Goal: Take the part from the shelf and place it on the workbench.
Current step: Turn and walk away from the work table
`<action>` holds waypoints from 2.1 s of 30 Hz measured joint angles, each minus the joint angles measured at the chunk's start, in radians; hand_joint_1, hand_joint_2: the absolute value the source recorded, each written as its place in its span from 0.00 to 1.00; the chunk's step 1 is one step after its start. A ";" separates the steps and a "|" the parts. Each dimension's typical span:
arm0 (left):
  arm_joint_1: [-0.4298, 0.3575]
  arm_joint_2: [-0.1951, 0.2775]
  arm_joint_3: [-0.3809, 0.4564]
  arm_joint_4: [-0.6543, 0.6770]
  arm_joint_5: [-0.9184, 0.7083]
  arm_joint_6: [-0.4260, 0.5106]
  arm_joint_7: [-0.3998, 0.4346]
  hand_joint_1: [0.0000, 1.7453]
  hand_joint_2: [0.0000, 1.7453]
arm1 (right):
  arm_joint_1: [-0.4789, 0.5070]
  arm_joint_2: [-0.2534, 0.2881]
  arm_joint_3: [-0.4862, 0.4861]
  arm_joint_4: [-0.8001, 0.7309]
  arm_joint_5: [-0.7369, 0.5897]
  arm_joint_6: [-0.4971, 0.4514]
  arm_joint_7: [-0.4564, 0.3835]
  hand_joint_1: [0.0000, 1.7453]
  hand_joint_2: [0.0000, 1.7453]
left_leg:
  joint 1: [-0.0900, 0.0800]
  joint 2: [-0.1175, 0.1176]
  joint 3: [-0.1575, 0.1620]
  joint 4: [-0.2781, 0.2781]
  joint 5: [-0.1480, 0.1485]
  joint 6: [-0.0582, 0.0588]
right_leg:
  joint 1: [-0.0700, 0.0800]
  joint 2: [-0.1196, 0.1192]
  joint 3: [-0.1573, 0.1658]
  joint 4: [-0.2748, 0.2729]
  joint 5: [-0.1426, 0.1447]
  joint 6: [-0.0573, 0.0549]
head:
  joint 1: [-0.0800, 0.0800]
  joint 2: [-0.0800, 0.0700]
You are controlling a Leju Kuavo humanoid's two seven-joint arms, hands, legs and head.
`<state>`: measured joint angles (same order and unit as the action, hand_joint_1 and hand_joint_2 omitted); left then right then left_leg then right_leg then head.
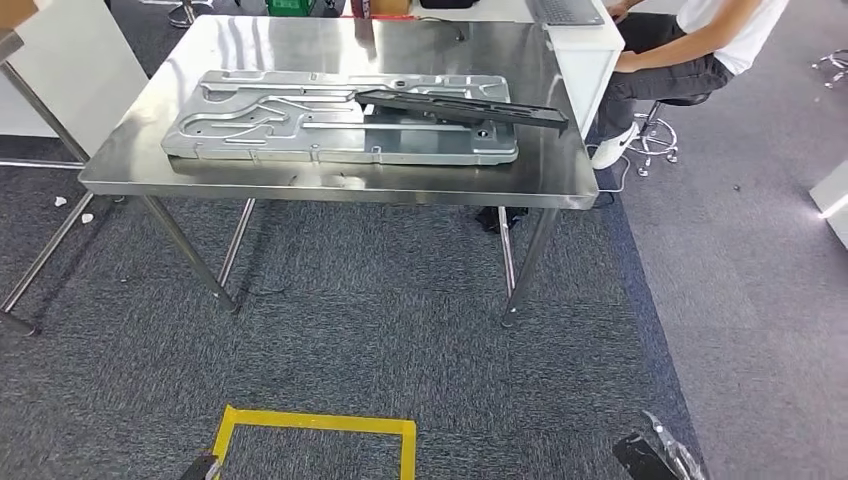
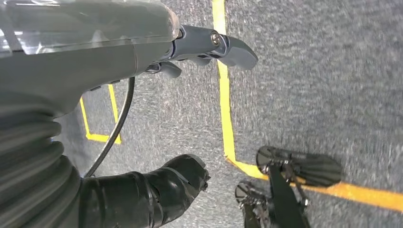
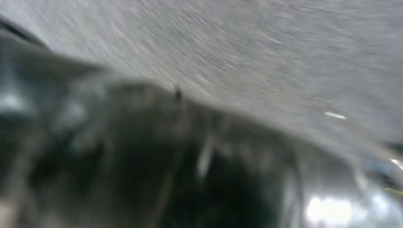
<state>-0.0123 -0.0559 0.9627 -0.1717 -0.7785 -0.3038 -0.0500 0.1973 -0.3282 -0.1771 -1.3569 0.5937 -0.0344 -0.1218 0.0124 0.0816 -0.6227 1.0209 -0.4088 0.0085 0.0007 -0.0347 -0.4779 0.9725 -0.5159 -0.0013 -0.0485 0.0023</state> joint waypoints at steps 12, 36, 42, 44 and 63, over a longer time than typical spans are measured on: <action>0.017 -0.039 -0.012 -0.005 -0.058 0.035 -0.029 0.00 1.00 | -0.150 0.226 -0.395 0.951 -0.245 0.024 -0.006 0.00 0.00 | -0.002 -0.155 0.205 -0.023 -0.156 0.008 | -0.003 0.100 -0.184 0.043 0.140 0.000 | -0.003 0.000; 0.008 -0.070 -0.008 -0.009 -0.047 0.067 -0.031 0.00 1.00 | -0.224 0.365 -0.576 1.139 -0.223 0.077 -0.068 0.00 0.00 | 0.009 -0.072 -0.013 0.245 -0.243 -0.014 | -0.011 0.041 -0.086 0.022 0.062 -0.020 | -0.002 0.000; 0.004 -0.067 -0.008 -0.009 -0.048 0.068 -0.024 0.00 1.00 | -0.225 0.374 -0.576 1.157 -0.237 0.172 -0.035 0.00 0.00 | -0.010 -0.132 0.189 -0.008 -0.157 0.027 | 0.000 0.107 -0.171 0.051 0.123 -0.009 | -0.002 0.000; 0.001 -0.067 -0.007 -0.009 -0.048 0.067 -0.024 0.00 1.00 | -0.224 0.376 -0.576 1.159 -0.238 0.183 -0.032 0.00 0.00 | -0.013 -0.132 0.199 -0.040 -0.157 0.033 | -0.001 0.124 -0.178 0.048 0.144 0.003 | -0.003 0.000; -0.004 -0.068 -0.004 -0.010 -0.050 0.055 -0.030 0.00 0.00 | -0.222 0.376 -0.582 1.168 -0.257 0.232 -0.020 0.00 0.00 | 0.005 -0.015 0.008 0.062 -0.100 -0.013 | -0.020 -0.001 -0.039 0.031 0.012 -0.006 | -0.002 0.000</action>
<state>-0.0162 -0.1240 0.9583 -0.1820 -0.8286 -0.2492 -0.0795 -0.0251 0.0473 -0.7589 -0.1892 0.3364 0.1979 -0.1423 0.0176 0.0665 -0.6146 1.0833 -0.5088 -0.0042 -0.0190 -0.0353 -0.5166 1.0039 -0.5041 -0.0071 -0.0507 0.0022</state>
